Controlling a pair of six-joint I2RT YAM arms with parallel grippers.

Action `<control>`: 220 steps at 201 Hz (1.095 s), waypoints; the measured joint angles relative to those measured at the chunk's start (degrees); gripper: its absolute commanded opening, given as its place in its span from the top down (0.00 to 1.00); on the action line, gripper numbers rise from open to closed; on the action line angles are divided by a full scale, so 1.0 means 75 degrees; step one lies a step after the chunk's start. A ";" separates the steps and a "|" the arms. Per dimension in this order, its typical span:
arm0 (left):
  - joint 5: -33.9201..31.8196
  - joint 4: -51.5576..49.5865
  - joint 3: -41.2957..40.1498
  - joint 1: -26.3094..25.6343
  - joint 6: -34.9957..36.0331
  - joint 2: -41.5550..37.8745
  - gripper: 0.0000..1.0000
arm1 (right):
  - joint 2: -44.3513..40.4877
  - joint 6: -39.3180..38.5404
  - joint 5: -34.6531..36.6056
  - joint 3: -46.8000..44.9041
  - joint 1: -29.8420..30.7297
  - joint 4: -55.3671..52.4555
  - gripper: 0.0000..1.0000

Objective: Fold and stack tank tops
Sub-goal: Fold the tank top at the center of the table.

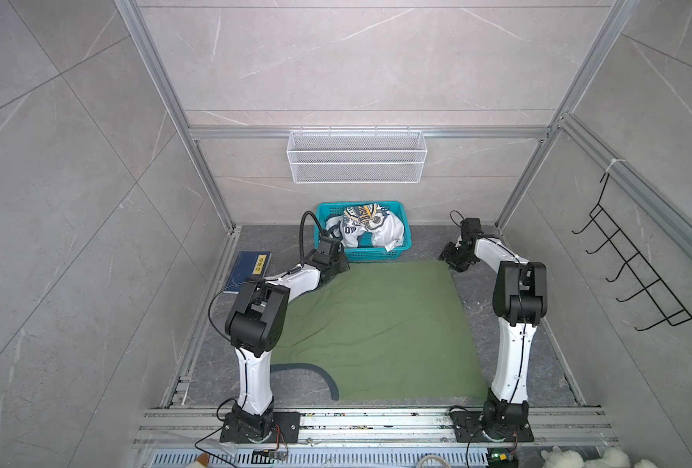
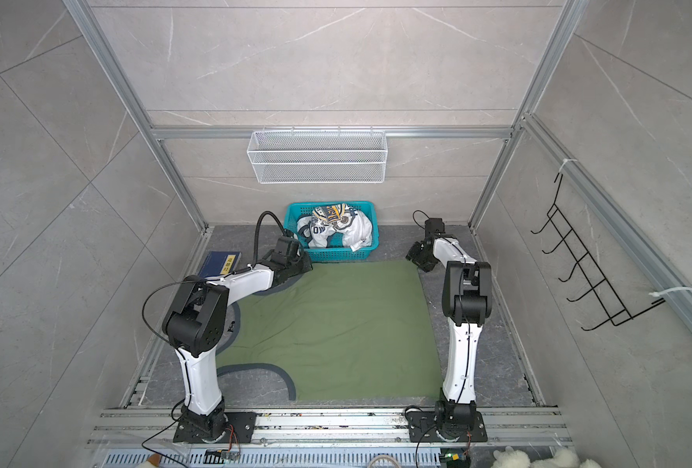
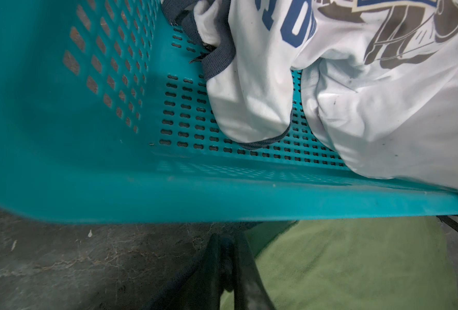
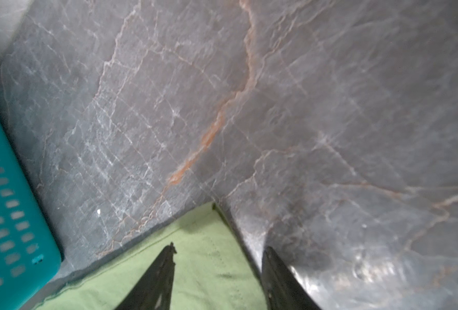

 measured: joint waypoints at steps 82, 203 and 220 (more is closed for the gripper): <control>-0.0012 0.0000 -0.0003 0.0000 -0.0003 0.0000 1.00 | 0.0638 -0.0239 0.0204 0.1070 0.0224 -0.0688 0.87; -0.0029 0.0035 -0.1049 0.0000 0.0326 -0.0903 1.00 | -0.2509 -0.0530 0.0740 -0.1894 0.0230 0.0251 0.99; -0.0020 0.0125 -0.1364 0.0000 0.0405 -0.1311 1.00 | -0.3252 -0.0542 0.0711 -0.2757 0.0230 0.0603 0.99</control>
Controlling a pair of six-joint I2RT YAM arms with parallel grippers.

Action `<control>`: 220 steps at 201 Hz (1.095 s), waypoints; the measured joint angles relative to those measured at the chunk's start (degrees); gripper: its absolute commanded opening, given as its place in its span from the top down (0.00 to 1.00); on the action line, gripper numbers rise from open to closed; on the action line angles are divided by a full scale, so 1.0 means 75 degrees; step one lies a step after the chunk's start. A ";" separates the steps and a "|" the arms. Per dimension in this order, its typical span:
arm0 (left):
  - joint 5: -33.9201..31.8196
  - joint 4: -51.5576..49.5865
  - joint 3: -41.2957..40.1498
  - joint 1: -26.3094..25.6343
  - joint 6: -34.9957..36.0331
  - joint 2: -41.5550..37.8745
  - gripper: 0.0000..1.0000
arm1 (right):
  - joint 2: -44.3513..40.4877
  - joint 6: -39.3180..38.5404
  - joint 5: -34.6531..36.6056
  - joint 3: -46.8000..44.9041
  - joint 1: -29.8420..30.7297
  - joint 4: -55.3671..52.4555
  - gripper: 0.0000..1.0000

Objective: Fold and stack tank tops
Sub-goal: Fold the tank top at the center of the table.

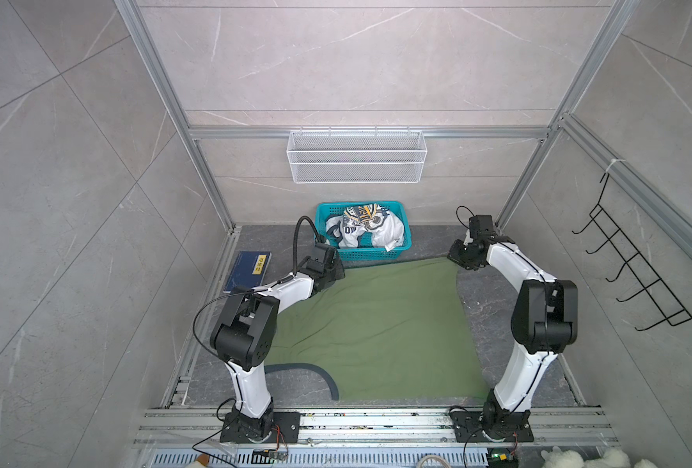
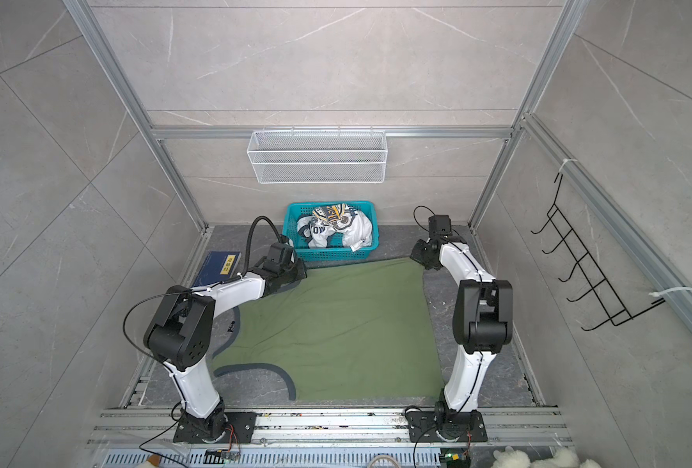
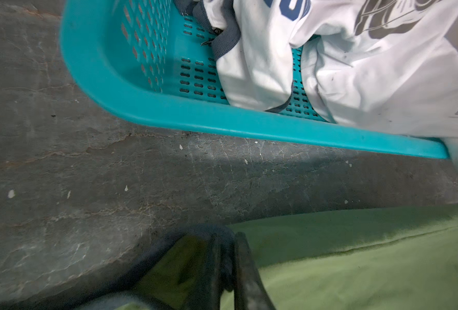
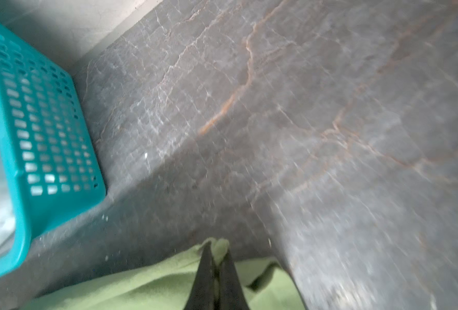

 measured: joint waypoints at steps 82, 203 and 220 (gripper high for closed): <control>0.0058 0.0227 -0.2139 -0.0309 0.0015 -0.1947 1.00 | -0.2422 0.0023 -0.0169 -0.3212 0.0000 0.0656 0.98; -0.0067 0.0321 -0.4205 -0.1163 -0.0595 -0.3357 1.00 | -0.4243 0.0029 -0.0134 -0.5330 -0.0061 0.0909 0.99; -0.0152 0.0341 -0.4342 -0.1288 -0.0659 -0.3456 1.00 | -0.4430 0.0029 -0.0111 -0.5429 -0.0090 0.0915 0.99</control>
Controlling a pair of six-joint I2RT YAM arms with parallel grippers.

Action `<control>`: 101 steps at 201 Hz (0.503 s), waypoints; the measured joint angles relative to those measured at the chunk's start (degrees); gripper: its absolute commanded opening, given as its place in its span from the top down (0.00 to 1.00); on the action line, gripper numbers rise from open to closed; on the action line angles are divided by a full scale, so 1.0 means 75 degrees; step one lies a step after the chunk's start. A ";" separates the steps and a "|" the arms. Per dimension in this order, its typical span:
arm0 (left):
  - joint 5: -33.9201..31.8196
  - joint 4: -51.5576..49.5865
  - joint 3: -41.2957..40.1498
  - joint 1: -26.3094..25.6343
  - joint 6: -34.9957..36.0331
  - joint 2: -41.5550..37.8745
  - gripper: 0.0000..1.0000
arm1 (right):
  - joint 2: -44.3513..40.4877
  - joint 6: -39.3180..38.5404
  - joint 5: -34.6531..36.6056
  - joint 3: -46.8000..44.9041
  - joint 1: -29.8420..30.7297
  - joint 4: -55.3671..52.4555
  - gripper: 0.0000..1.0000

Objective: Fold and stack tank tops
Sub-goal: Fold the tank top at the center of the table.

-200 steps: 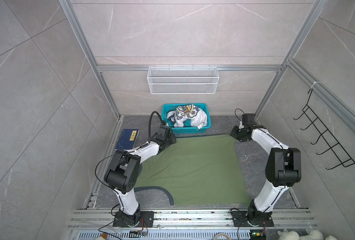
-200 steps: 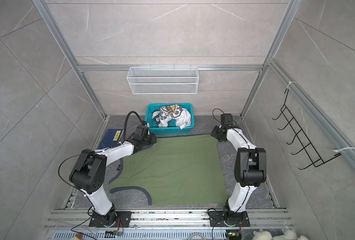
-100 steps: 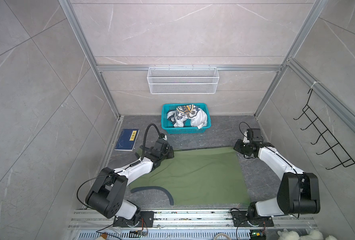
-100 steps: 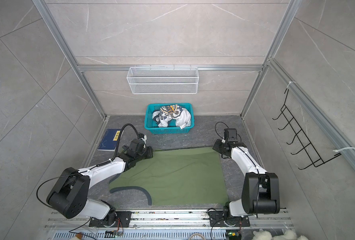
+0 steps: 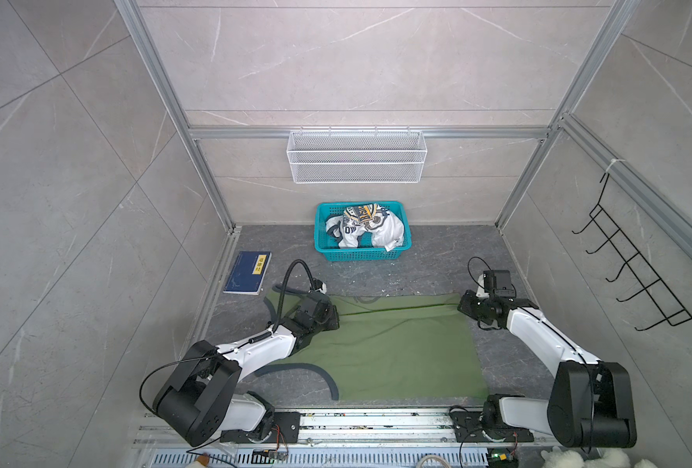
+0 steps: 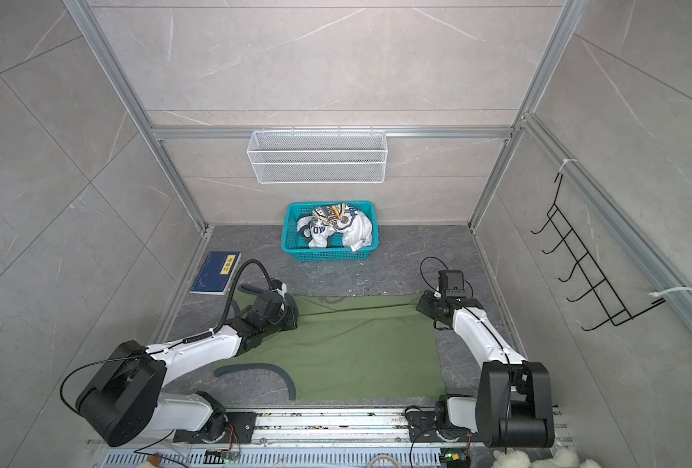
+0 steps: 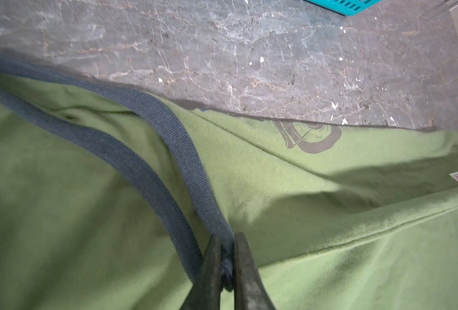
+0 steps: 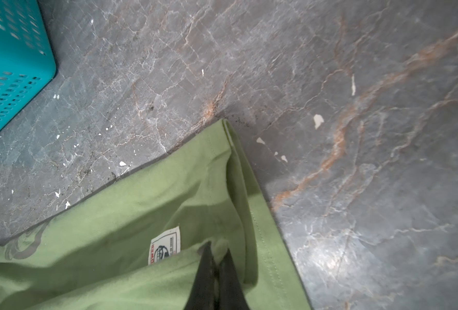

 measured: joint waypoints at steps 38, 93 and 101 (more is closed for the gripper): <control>-0.0128 0.0044 -0.0259 -0.0064 -0.0108 -0.0262 1.00 | -0.0198 0.0038 -0.0003 -0.0271 0.0003 -0.0006 0.98; -0.0146 0.0061 -0.0423 -0.0230 -0.0221 -0.0294 0.93 | -0.0198 0.0198 0.0090 -0.0609 0.0000 -0.0012 0.78; -0.0175 0.0061 -0.0475 -0.0271 -0.0227 -0.0332 0.87 | -0.0227 0.0181 0.0119 -0.0627 -0.0006 -0.0029 0.69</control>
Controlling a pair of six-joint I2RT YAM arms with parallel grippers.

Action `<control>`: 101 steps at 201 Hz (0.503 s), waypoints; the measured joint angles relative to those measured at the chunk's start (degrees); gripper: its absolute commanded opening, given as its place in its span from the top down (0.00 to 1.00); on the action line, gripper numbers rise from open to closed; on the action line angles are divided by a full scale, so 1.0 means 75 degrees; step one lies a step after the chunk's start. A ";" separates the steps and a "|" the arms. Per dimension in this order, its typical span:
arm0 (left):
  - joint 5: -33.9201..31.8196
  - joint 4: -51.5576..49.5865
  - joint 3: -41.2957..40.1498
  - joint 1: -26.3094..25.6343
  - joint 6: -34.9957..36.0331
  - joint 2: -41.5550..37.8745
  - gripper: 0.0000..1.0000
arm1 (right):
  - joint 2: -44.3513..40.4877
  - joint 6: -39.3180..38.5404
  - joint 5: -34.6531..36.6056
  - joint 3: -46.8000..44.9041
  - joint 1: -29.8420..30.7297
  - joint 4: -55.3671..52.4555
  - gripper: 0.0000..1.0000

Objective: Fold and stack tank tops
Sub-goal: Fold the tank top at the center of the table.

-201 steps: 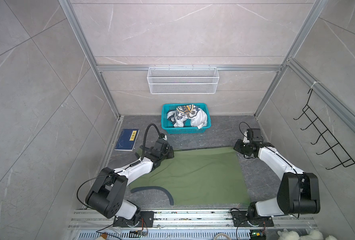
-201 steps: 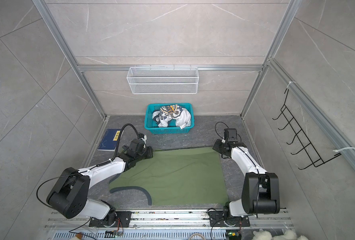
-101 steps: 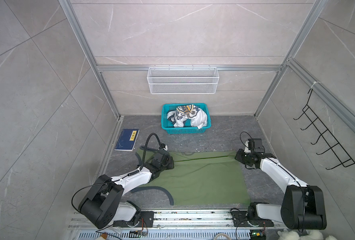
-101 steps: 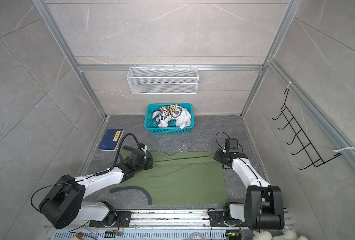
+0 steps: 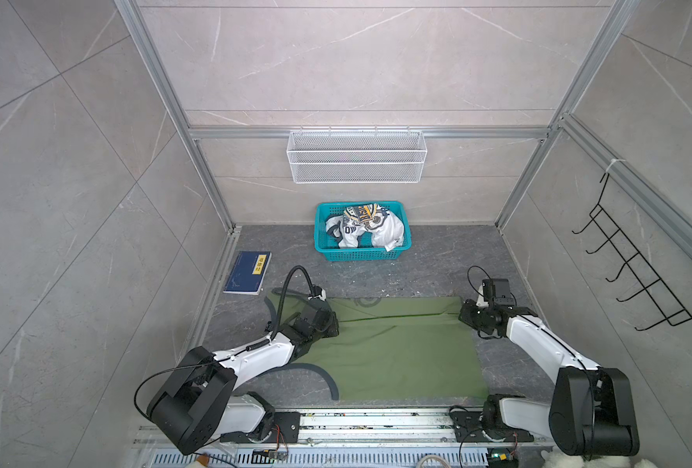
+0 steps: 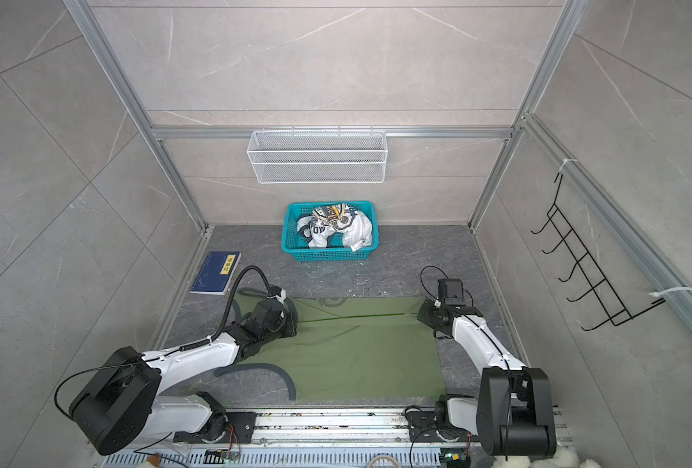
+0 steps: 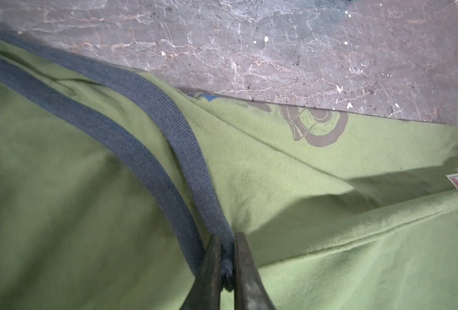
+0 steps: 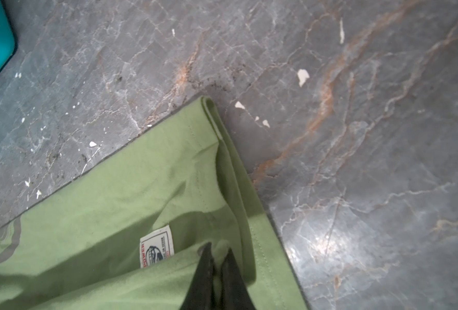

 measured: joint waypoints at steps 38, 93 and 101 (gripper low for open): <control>-0.0192 -0.0522 -0.0102 -0.0058 -0.0117 -0.0635 0.56 | -0.0755 0.0090 0.0210 -0.0026 -0.0020 -0.0312 0.48; -0.1682 -0.2547 0.1087 0.0082 -0.0073 -0.2049 0.37 | -0.1670 0.0009 -0.0090 0.0495 0.0006 -0.0734 0.40; -0.1886 -0.2838 0.1355 0.0318 -0.0079 -0.1979 0.37 | -0.1623 0.0015 -0.0239 0.0501 0.0055 -0.0697 0.40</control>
